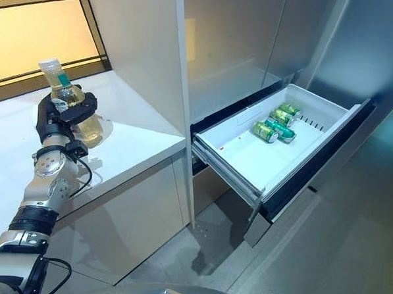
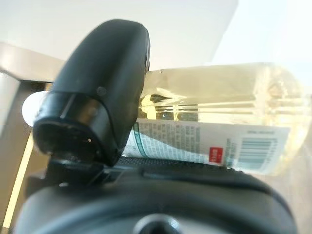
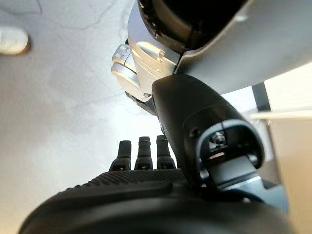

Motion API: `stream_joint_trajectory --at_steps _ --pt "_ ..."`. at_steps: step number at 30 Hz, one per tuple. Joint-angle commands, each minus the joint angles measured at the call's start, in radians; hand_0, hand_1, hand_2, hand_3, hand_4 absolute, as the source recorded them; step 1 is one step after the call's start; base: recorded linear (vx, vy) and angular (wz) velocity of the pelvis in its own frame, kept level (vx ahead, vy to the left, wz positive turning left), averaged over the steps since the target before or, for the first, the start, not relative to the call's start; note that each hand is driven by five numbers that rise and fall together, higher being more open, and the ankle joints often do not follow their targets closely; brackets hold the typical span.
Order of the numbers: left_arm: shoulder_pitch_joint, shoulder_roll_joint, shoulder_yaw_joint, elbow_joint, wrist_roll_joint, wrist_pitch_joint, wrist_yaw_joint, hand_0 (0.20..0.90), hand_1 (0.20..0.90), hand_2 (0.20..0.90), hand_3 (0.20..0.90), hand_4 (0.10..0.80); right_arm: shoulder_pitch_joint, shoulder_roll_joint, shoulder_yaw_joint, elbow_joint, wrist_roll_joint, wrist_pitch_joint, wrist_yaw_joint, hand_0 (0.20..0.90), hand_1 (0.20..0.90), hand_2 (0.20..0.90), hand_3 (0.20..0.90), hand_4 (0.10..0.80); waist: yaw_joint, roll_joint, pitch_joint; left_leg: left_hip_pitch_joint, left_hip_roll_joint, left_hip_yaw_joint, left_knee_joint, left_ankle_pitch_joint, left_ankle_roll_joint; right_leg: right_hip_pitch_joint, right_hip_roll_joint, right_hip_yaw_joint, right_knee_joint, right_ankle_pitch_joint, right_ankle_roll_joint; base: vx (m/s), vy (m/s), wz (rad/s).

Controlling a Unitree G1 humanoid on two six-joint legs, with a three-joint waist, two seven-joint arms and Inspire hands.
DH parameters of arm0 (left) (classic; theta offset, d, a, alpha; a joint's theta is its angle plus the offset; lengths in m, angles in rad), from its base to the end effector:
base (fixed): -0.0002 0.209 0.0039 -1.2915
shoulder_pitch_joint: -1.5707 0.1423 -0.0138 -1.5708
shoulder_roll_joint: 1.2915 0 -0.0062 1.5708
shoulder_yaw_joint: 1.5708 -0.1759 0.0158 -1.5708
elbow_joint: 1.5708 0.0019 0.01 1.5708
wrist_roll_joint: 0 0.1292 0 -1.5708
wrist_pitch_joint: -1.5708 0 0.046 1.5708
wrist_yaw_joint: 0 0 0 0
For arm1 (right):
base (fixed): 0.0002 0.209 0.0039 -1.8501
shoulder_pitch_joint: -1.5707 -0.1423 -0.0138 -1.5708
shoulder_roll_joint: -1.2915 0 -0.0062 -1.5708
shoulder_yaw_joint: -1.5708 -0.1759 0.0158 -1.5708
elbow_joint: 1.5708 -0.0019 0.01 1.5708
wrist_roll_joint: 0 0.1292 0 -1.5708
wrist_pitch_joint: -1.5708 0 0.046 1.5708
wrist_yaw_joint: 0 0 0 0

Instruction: Put drinks into fridge and close the fridge

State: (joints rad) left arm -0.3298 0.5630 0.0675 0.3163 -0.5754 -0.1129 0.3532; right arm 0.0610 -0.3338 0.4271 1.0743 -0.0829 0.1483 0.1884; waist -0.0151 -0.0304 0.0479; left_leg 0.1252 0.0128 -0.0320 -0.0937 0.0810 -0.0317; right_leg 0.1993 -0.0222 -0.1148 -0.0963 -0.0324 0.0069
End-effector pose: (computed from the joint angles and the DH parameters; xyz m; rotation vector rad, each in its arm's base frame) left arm 0.2495 0.2663 0.1159 -0.0752 -0.1885 0.4844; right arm 0.0600 -0.2273 -0.0965 -0.4894 1.3761 0.3711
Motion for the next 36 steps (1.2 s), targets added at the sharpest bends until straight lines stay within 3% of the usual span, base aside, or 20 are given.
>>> stream_joint_trajectory --at_steps 1,8,10,13,21,29,33,36 --pt "-0.249 0.074 -0.022 -0.185 0.0 -0.198 -0.024 0.3 0.3 0.3 0.2 0.1 -0.098 0.015 0.051 -0.114 -0.003 -0.092 0.055 0.9 0.9 0.9 0.9 0.8 0.021 0.034 -0.033 0.036 -0.07 -0.036 0.006 -0.121 0.043 -0.043 0.0 0.001 0.028 0.023 0.049 -0.036 0.001 0.04" --pt "-0.256 0.059 -0.076 -0.309 -0.015 -0.23 -0.023 0.3 0.3 0.3 0.2 0.1 -0.158 -0.005 0.125 -0.392 0.009 -0.088 0.037 0.9 0.9 0.9 0.9 0.8 0.042 0.029 -0.029 0.022 -0.076 -0.05 0.006 -0.105 0.043 -0.05 -0.008 -0.016 0.028 0.033 0.048 -0.043 0.007 0.04" --pt "-0.242 0.057 -0.069 -0.298 -0.04 -0.278 -0.063 0.3 0.3 0.3 0.2 0.1 -0.147 0.008 0.109 -0.291 -0.003 -0.255 0.017 0.9 0.9 0.9 0.9 0.8 0.044 0.037 -0.032 0.02 -0.076 -0.054 0.006 -0.112 0.046 -0.05 -0.004 -0.011 0.029 0.029 0.051 -0.03 0.029 0.07" --pt "-0.256 0.077 -0.064 -0.332 -0.064 -0.262 -0.07 0.3 0.3 0.3 0.2 0.1 -0.135 0.02 0.108 -0.326 -0.028 -0.323 0.0 0.9 0.9 0.9 0.9 0.8 0.041 0.044 -0.032 0.02 -0.079 -0.046 0.006 -0.116 0.051 -0.047 -0.008 -0.014 0.024 0.027 0.053 -0.039 0.04 0.03" --pt "-0.217 0.117 -0.075 -0.464 -0.043 -0.243 -0.073 0.3 0.3 0.3 0.2 0.1 -0.075 -0.041 0.116 -0.756 -0.009 -0.21 0.06 0.9 0.9 0.9 0.9 0.8 0.027 0.036 -0.013 0.021 -0.078 -0.042 0.006 -0.111 0.047 -0.048 -0.01 -0.012 0.023 0.033 0.062 -0.056 0.007 0.04" --pt "-0.159 0.098 -0.08 -0.567 -0.074 -0.29 -0.157 0.3 0.3 0.3 0.2 0.1 -0.089 -0.069 0.083 -0.964 0.065 -0.214 0.149 0.9 0.9 0.9 0.9 0.8 0.035 0.025 -0.002 0.019 -0.077 -0.046 0.006 -0.104 0.046 -0.05 -0.014 -0.017 0.027 0.039 0.063 -0.042 0.001 0.01" --pt "-0.118 0.071 -0.071 -0.627 -0.098 -0.305 -0.224 0.3 0.3 0.3 0.2 0.1 -0.103 -0.093 0.026 -1.061 0.174 -0.189 0.237 0.9 0.9 0.9 0.9 0.8 0.037 0.019 0.001 0.017 -0.077 -0.045 0.006 -0.1 0.045 -0.055 -0.014 -0.016 0.031 0.041 0.063 -0.026 0.0 0.01" --pt "-0.064 0.067 -0.044 -0.674 -0.105 -0.316 -0.297 0.3 0.3 0.3 0.2 0.1 -0.107 -0.127 -0.057 -1.146 0.293 -0.191 0.369 0.9 0.9 0.9 0.9 0.8 0.036 0.014 -0.002 0.01 -0.077 -0.041 0.006 -0.089 0.047 -0.063 -0.016 -0.016 0.034 0.051 0.063 -0.036 0.007 0.0"
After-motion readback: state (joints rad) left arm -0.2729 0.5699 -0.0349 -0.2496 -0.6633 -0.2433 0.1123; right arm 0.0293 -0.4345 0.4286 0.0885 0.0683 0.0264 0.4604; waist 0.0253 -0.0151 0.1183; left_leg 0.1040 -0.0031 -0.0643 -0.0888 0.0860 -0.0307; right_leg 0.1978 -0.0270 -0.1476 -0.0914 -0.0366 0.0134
